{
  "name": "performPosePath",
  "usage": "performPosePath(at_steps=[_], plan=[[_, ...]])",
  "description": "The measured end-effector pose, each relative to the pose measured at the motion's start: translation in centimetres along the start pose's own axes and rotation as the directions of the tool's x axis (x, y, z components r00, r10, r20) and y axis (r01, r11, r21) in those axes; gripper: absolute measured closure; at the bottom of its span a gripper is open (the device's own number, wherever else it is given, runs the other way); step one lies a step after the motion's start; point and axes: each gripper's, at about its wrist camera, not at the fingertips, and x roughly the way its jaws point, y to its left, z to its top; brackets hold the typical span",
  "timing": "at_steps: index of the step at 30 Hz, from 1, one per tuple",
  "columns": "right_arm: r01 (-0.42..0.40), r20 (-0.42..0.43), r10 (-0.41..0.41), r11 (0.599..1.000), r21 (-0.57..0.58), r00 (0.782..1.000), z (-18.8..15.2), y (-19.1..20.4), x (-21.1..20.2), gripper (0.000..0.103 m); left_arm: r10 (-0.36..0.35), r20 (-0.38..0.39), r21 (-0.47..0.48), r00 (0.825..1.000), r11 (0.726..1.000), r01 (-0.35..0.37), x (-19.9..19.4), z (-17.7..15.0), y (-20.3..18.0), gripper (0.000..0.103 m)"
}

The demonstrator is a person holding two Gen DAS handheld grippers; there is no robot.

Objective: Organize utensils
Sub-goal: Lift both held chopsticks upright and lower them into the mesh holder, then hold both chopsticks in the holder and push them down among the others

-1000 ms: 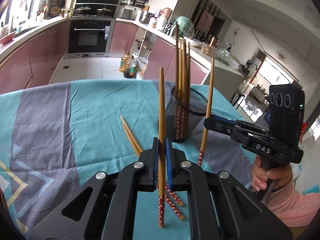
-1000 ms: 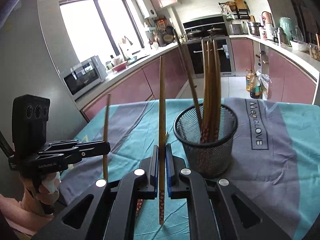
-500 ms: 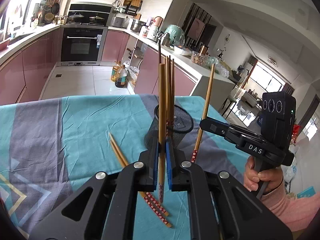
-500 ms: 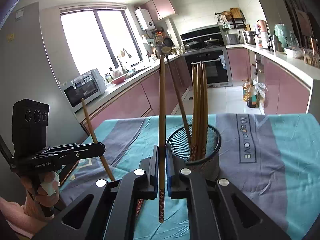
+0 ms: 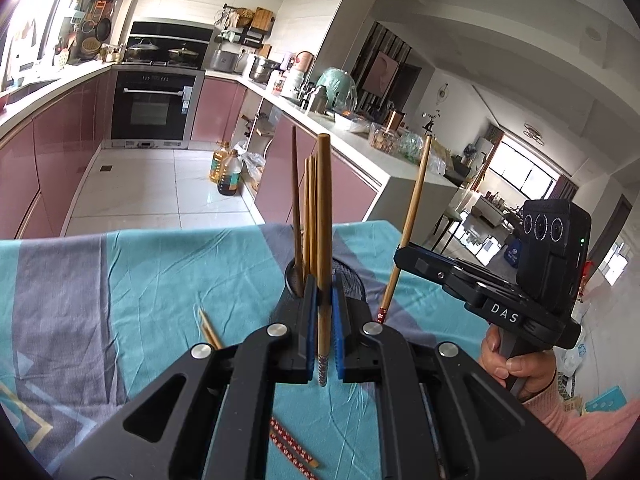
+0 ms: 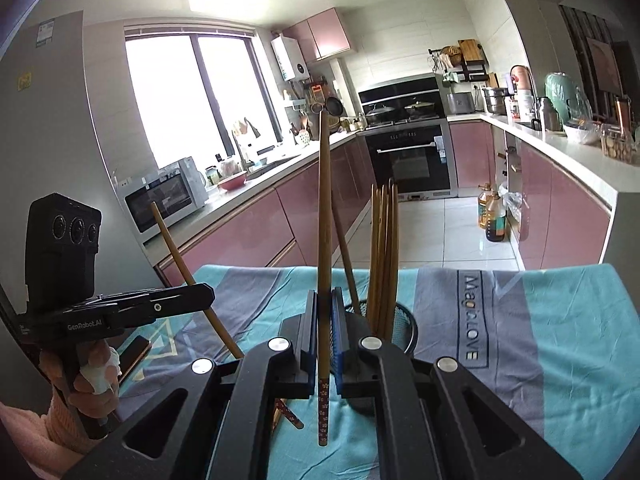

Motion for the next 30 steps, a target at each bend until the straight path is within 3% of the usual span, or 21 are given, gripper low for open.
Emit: performPosePath(at_steps=[17, 30], plan=[[0.012, 0.057, -0.01, 0.999, -0.036, 0.998, 3.0, 0.5, -0.1, 0.097, -0.01, 0.077, 0.062, 0.997, 0.998, 0.005, -0.9, 4.2, -2.4, 0.096], [0.026, 0.075, -0.022, 0.998, -0.057, 0.997, 4.3, 0.5, 0.4, 0.097, -0.015, 0.105, 0.102, 0.994, 0.995, 0.004, -1.2, 5.1, -4.0, 0.096]])
